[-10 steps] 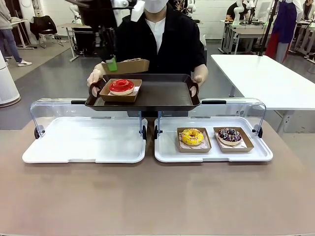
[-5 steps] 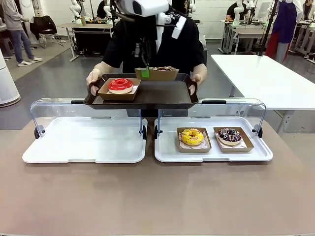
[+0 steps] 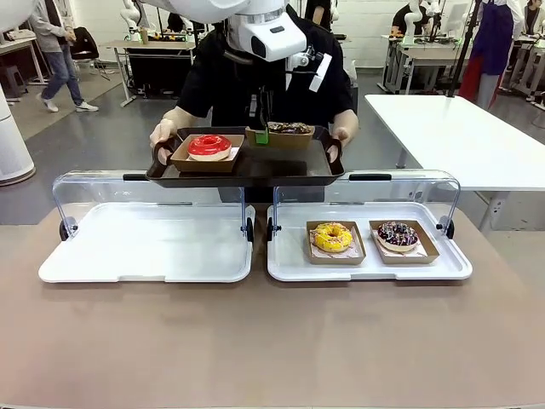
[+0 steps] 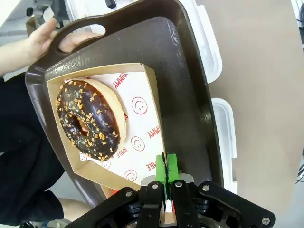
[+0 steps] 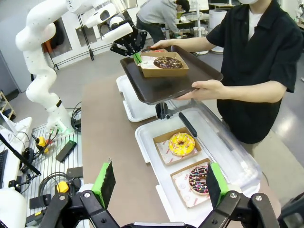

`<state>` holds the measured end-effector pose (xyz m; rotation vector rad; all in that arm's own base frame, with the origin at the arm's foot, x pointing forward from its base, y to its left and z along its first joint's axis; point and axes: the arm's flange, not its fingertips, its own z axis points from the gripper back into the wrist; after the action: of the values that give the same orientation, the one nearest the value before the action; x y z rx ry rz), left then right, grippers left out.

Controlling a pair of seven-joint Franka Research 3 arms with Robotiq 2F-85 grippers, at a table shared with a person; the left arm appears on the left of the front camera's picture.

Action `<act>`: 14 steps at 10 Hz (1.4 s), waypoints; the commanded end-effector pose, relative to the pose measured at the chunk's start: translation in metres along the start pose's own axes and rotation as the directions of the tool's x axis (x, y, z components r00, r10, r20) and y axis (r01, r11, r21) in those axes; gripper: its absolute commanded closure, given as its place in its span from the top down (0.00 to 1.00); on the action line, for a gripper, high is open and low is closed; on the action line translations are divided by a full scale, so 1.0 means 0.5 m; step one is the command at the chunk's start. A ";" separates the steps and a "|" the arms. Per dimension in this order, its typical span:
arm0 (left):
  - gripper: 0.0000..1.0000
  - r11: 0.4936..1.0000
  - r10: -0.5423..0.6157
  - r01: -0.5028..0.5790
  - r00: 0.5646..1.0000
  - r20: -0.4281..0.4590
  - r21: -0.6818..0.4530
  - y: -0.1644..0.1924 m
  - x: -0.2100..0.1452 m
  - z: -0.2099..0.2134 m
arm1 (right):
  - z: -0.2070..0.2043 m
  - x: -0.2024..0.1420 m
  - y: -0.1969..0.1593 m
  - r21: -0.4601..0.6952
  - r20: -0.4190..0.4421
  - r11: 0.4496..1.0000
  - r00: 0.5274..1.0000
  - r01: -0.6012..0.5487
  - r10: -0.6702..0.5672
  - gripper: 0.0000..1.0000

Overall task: Provide the desired donut to the person.
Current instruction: Place the picked Paper togo box onto the Handle tray extended by the person.

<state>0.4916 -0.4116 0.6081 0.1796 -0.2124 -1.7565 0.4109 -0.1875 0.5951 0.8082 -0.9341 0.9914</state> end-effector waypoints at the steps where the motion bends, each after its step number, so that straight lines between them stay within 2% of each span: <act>1: 0.01 0.999 0.046 -0.046 0.999 -0.010 -0.001 0.005 0.013 -0.021 | -0.002 -0.001 0.002 0.001 0.009 1.000 1.000 -0.003 0.003 1.00; 4: 0.01 0.996 0.083 -0.083 0.996 -0.014 -0.034 0.012 0.006 -0.072 | -0.002 -0.001 0.002 0.001 0.009 1.000 1.000 -0.003 0.003 1.00; 8: 0.01 0.991 0.110 -0.109 0.994 0.021 -0.072 0.020 0.002 -0.090 | -0.002 -0.001 0.002 0.001 0.009 1.000 1.000 -0.003 0.003 1.00; 9: 0.26 0.991 0.110 -0.108 0.993 0.031 -0.081 0.020 0.001 -0.090 | -0.002 -0.001 0.002 0.001 0.009 1.000 1.000 -0.003 0.003 1.00; 10: 0.61 0.991 0.111 -0.107 0.993 0.038 -0.083 0.020 0.001 -0.088 | -0.002 -0.001 0.002 0.001 0.009 1.000 1.000 -0.003 0.003 1.00; 11: 0.86 0.991 0.112 -0.108 0.993 0.043 -0.082 0.020 0.000 -0.084 | -0.002 -0.001 0.002 0.001 0.009 1.000 1.000 -0.003 0.003 1.00; 12: 1.00 0.991 0.113 -0.109 0.992 0.047 -0.083 0.021 -0.001 -0.081 | -0.002 -0.001 0.002 0.001 0.009 1.000 1.000 -0.003 0.003 1.00; 14: 1.00 0.990 0.116 -0.112 0.992 0.049 -0.086 0.022 -0.003 -0.077 | -0.002 -0.001 0.002 0.001 0.009 1.000 1.000 -0.003 0.003 1.00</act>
<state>0.5108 -0.4151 0.5680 0.0774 -0.1672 -1.6738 0.4109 -0.1875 0.5951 0.8082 -0.9341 0.9914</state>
